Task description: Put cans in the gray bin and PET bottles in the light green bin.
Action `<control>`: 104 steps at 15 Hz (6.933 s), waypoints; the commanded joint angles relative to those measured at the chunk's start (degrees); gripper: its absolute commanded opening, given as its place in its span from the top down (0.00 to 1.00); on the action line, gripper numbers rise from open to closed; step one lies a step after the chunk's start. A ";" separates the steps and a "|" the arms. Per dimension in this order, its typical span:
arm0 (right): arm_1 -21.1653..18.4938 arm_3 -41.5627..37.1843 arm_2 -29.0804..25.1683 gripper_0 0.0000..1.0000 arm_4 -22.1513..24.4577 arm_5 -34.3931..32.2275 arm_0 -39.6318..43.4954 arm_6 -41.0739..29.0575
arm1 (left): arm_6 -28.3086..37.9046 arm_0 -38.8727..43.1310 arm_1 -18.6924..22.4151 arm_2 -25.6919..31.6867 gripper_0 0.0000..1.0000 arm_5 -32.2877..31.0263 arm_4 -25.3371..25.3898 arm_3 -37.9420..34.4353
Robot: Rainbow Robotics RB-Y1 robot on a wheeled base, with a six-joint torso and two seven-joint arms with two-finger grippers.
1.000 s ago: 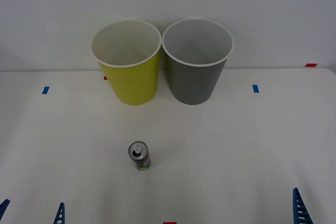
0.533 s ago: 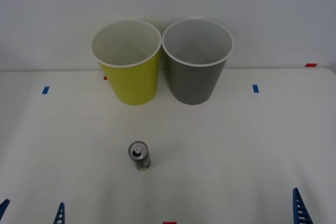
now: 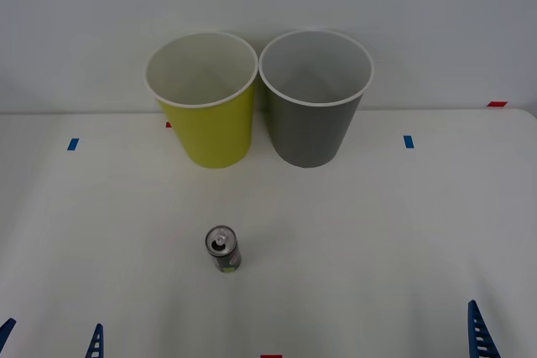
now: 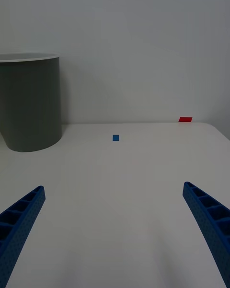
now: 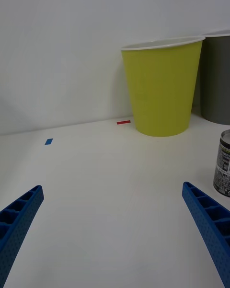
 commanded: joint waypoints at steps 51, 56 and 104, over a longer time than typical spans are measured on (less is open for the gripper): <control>0.00 0.00 0.00 0.00 0.00 0.00 0.00 0.00 | -0.18 -46.23 29.88 -30.32 0.00 -8.00 11.25 23.29; 0.00 0.00 0.00 0.00 0.00 0.00 0.00 0.00 | -0.62 -55.90 30.06 -39.46 0.00 -8.00 15.12 27.42; 0.00 0.00 0.00 0.00 0.00 0.00 0.00 0.00 | -1.93 -76.03 20.92 -49.66 1.00 3.60 26.46 30.59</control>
